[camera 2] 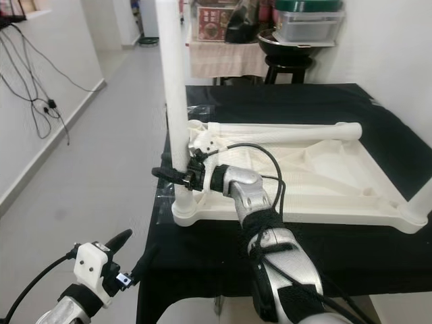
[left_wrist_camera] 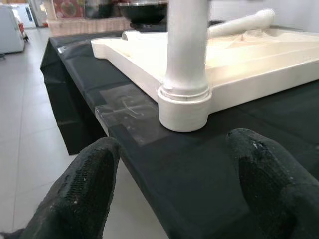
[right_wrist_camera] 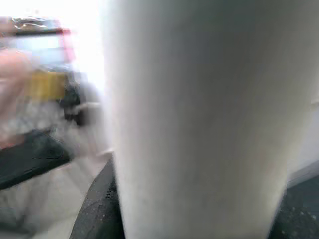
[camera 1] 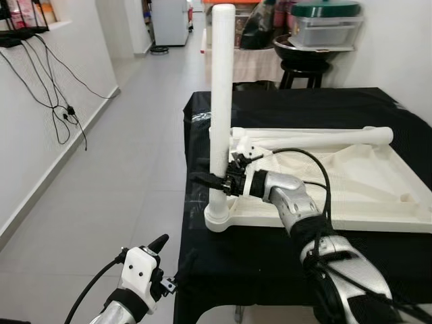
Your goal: Building children table
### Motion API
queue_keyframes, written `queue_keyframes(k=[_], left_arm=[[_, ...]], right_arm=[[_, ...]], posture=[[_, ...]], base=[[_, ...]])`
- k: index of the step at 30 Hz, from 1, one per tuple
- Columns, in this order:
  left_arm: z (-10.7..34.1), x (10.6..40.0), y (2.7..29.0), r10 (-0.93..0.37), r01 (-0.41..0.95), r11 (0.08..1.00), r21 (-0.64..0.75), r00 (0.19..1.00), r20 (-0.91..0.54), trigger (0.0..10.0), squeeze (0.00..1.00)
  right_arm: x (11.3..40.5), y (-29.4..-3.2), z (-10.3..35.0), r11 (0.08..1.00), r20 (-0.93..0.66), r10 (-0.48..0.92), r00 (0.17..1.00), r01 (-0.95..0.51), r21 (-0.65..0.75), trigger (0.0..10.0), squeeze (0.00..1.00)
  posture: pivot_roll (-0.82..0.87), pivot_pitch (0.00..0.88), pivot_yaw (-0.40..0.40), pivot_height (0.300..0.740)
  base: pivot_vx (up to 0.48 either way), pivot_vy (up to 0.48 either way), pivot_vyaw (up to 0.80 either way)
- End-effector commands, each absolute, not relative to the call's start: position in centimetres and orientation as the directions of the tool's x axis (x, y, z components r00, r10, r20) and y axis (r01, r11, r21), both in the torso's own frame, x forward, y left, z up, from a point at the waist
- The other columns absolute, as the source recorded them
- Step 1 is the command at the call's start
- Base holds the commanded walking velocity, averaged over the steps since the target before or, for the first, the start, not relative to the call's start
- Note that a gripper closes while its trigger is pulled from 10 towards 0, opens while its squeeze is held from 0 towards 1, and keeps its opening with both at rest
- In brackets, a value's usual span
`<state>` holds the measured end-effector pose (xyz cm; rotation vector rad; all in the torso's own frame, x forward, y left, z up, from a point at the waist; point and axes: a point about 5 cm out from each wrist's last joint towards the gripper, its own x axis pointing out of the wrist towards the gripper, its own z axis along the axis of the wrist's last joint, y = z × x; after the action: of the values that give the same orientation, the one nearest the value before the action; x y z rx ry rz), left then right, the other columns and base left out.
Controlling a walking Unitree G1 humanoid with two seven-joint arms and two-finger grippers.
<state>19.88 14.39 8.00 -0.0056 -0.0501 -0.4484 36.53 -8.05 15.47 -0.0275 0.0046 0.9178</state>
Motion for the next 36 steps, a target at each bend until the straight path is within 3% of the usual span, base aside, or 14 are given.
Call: queue_keyframes(k=[1,5,17,18,19,20,21,27,28,29,30,31,34,36], left_arm=[[8.1,19.8,14.4,-0.437,0.437,0.899,0.005,0.898,0.051,10.0,0.0],[8.2,19.8,14.6,-0.443,0.443,0.896,0.007,0.895,0.046,10.0,0.0],[8.2,20.2,14.8,-0.436,0.436,0.9,0.018,0.899,0.046,10.0,0.0],[8.2,20.3,14.8,-0.431,0.43,0.903,0.02,0.901,0.048,10.0,0.0],[8.2,20.3,14.8,-0.431,0.43,0.903,0.02,0.901,0.048,10.0,0.0],[8.2,20.3,14.8,-0.43,0.429,0.903,0.018,0.902,0.049,10.0,0.0],[8.2,20.3,14.7,-0.43,0.43,0.903,0.016,0.901,0.049,10.0,0.0],[8.3,20.4,14.7,-0.433,0.433,0.901,0.012,0.9,0.05,10.0,0.0],[8.3,20.4,14.6,-0.434,0.434,0.901,0.011,0.899,0.05,10.0,0.0],[8.3,20.5,14.5,-0.435,0.435,0.9,0.01,0.899,0.051,10.0,0.0],[8.3,20.5,14.5,-0.435,0.435,0.9,0.01,0.899,0.051,10.0,0.0],[8.3,20.5,14.5,-0.435,0.435,0.9,0.011,0.899,0.051,10.0,0.0],[8.3,20.6,14.4,-0.435,0.435,0.9,0.012,0.899,0.052,10.0,0.0],[8.2,20.6,14.4,-0.435,0.435,0.9,0.012,0.899,0.052,10.0,0.0]], right_arm=[[36.1,-9.1,12.6,0.68,-0.139,0.727,0.672,-0.733,0.014,0.0,0.0],[32.3,-7.0,9.4,0.857,-0.21,0.507,0.836,-0.515,0.019,0.0,0.0],[33.6,-5.2,11.1,0.863,-0.142,0.497,0.856,-0.505,-0.021,0.0,0.0],[33.9,-4.9,11.7,0.855,-0.13,0.511,0.85,-0.517,-0.022,10.0,0.0],[33.9,-4.9,11.7,0.855,-0.13,0.511,0.85,-0.517,-0.022,10.0,0.0],[34.2,-4.8,12.6,0.852,-0.111,0.517,0.849,-0.523,-0.028,10.0,0.4],[34.5,-4.6,13.6,0.824,-0.079,0.564,0.822,-0.566,-0.005,10.0,1.0],[34.8,-4.3,15.6,0.729,0.002,0.684,0.729,-0.684,0.016,10.0,1.0],[34.8,-4.4,16.9,0.611,0.051,0.79,0.611,-0.792,0.014,10.0,0.9],[34.8,-4.6,17.7,0.511,0.068,0.858,0.508,-0.86,-0.019,10.0,0.0],[34.8,-4.6,17.7,0.511,0.068,0.858,0.508,-0.86,-0.019,10.0,0.0],[34.8,-5.0,18.0,0.397,0.053,0.917,0.394,-0.917,-0.046,10.0,0.0],[34.6,-5.7,17.5,0.224,-0.014,0.974,0.225,-0.973,-0.061,10.0,0.0],[34.7,-5.9,17.2,0.176,-0.046,0.983,0.178,-0.983,-0.045,10.0,0.0]], posture=[[0.01,0.0,-0.022,0.74],[-0.03,0.0,0.024,0.74],[0.0,0.0,-0.004,0.74],[0.0,0.0,-0.008,0.74],[0.0,0.0,-0.008,0.74],[0.0,0.0,-0.006,0.74],[-0.01,0.0,-0.003,0.74],[-0.01,0.0,-0.004,0.74],[0.0,0.0,-0.006,0.74],[0.0,0.0,-0.007,0.74],[0.0,0.0,-0.007,0.74],[0.0,0.0,-0.007,0.74],[0.01,0.0,-0.008,0.74],[0.02,0.0,-0.006,0.74]], base=[[0.0,0.0,0.0],[0.0,0.0,0.0],[0.0,0.0,0.0],[0.0,0.0,0.0],[0.0,0.0,0.0],[0.0,0.0,0.0],[0.0,0.0,0.0],[0.0,0.0,0.0],[0.0,0.0,0.0],[0.0,0.0,0.0],[0.0,0.0,0.0],[0.0,0.0,0.0],[0.0,0.0,0.0],[0.0,0.0,0.0]])
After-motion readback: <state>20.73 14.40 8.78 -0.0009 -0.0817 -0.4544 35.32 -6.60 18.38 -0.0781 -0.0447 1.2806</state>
